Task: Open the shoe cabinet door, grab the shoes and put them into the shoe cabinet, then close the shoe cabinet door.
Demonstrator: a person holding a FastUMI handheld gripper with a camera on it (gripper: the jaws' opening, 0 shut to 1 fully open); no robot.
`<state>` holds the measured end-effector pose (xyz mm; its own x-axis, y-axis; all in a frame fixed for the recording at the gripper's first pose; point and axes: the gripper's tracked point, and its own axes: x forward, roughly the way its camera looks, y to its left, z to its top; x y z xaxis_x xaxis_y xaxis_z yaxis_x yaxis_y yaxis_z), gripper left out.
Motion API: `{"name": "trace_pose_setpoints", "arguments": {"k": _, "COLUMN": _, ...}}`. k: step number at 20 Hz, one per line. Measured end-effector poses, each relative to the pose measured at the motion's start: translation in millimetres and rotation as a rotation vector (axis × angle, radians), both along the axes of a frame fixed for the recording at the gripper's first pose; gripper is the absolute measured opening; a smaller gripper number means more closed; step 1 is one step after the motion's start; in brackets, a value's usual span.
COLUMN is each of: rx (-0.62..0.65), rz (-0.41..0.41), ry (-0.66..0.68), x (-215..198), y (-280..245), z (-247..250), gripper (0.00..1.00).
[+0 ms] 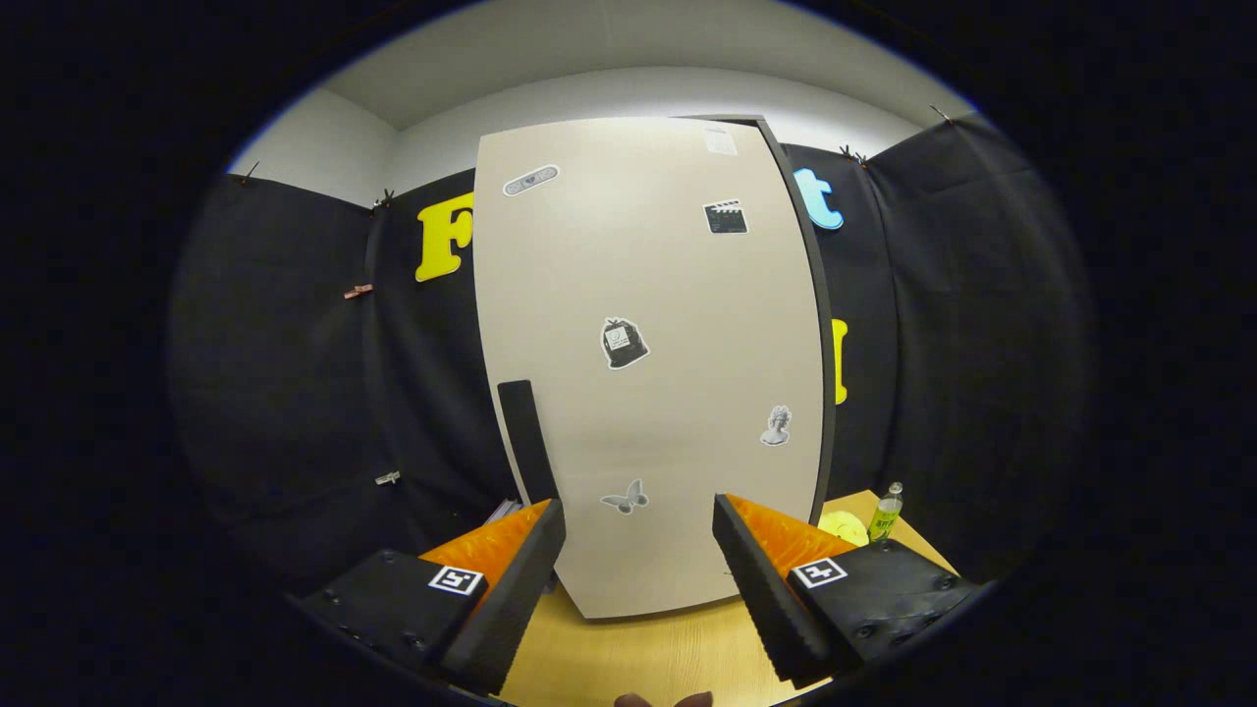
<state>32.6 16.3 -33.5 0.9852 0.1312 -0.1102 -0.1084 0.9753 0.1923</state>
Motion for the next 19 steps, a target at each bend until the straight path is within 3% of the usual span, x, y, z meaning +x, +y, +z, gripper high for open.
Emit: {"name": "trace_pose_setpoints", "arguments": {"k": 19, "rx": 0.004, "rz": 0.0, "ry": -0.006, "x": -1.5, "y": -3.7, "z": 0.7, "gripper": 0.98}}
